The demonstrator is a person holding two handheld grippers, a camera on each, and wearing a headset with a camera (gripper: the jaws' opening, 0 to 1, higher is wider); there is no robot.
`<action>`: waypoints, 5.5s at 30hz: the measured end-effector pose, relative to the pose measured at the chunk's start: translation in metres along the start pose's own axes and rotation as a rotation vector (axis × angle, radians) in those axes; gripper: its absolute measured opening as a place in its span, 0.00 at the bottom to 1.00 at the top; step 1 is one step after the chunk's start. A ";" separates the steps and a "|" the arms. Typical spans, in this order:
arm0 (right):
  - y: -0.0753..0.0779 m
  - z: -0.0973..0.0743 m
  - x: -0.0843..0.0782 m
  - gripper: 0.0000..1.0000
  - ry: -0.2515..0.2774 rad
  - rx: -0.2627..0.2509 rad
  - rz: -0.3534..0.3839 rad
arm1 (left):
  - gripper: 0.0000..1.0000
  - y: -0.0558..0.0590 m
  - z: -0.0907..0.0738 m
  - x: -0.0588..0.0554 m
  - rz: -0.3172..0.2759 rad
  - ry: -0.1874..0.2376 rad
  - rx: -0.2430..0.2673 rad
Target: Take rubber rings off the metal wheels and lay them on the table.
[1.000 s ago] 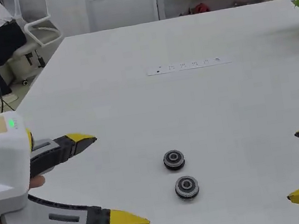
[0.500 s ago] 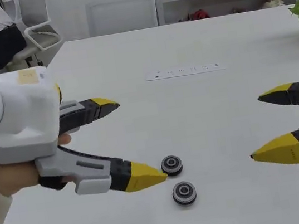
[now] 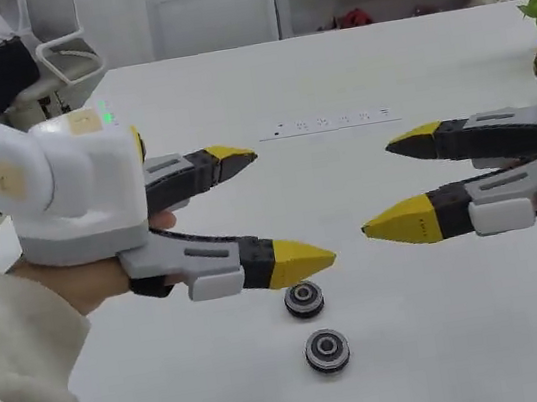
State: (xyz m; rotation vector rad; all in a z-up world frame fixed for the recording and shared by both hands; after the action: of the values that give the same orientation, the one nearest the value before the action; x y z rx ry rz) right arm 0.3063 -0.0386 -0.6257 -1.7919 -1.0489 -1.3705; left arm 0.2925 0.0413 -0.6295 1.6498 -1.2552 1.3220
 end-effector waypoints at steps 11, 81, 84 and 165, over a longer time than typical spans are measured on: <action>-0.003 0.025 -0.054 0.65 -0.081 0.056 0.020 | 0.68 0.000 0.016 -0.044 -0.051 -0.026 -0.004; -0.046 0.045 -0.157 0.25 -0.313 0.254 -0.112 | 0.21 0.036 0.048 -0.140 -0.045 -0.309 -0.136; -0.043 0.045 -0.159 0.24 -0.316 0.242 -0.105 | 0.16 0.039 0.048 -0.141 -0.043 -0.310 -0.145; -0.034 0.043 -0.167 0.04 -0.377 0.210 -0.190 | 0.14 0.038 0.056 -0.142 -0.063 -0.257 -0.140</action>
State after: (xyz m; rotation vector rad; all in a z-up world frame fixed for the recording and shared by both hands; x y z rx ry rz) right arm 0.2734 -0.0208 -0.7972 -1.8689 -1.5356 -0.9980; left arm 0.2707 0.0166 -0.7832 1.7839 -1.3973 0.9835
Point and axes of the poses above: the centre of the closed fingertips' face, and the gripper's own axes: z roughly forward along the fingers, y roughly to its right, x roughly out of its top, the point moved 2 cm from there along -z, roughly backward along the fingers, and after that the axes turned 10 degrees about -x, right-handed, at the moved point
